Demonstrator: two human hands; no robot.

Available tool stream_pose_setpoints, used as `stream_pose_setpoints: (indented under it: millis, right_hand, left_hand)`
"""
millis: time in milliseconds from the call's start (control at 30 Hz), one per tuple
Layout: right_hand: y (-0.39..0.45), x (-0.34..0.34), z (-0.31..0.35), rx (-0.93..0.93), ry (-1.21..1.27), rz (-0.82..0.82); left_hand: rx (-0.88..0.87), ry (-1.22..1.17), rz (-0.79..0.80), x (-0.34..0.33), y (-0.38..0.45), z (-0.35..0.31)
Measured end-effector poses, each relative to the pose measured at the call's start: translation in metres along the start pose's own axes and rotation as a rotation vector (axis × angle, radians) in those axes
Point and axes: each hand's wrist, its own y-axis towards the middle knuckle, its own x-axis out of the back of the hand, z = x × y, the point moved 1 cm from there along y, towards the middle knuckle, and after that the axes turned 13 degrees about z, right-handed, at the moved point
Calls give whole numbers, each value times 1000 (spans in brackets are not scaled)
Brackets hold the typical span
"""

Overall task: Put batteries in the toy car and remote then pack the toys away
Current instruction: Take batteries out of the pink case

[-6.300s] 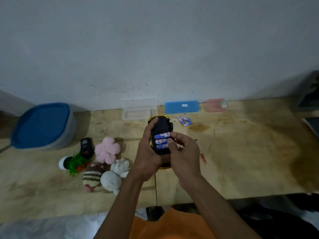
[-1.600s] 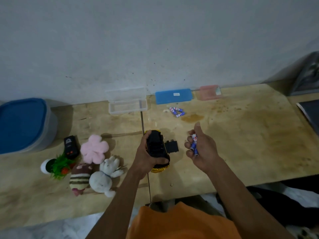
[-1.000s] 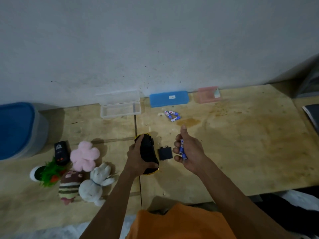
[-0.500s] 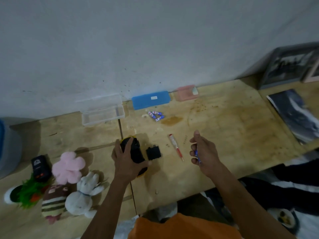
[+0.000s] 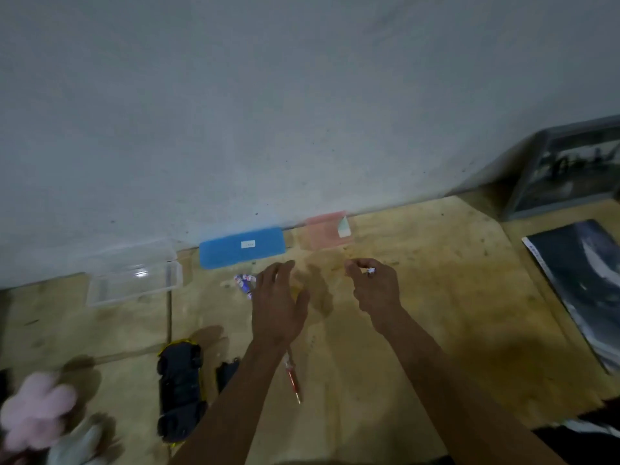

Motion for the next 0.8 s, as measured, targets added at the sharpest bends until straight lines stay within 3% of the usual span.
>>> stream_pose_setpoints:
  millis: [233,333,633,800]
  right_hand:
    - [86,-17,-5,-163,105,51]
    - [100,-26,-7,-278,213,-13]
    - [109,-33,-7,-378,375,-39]
    - [106,-32,-10,-358,380,32]
  left_hand:
    - [36,106,81,-32,99,-25]
    - [72,152,122,-39,128,-21]
    - [68,136,111,-45,151,-15]
    - [77,141,103,-42,151,-18]
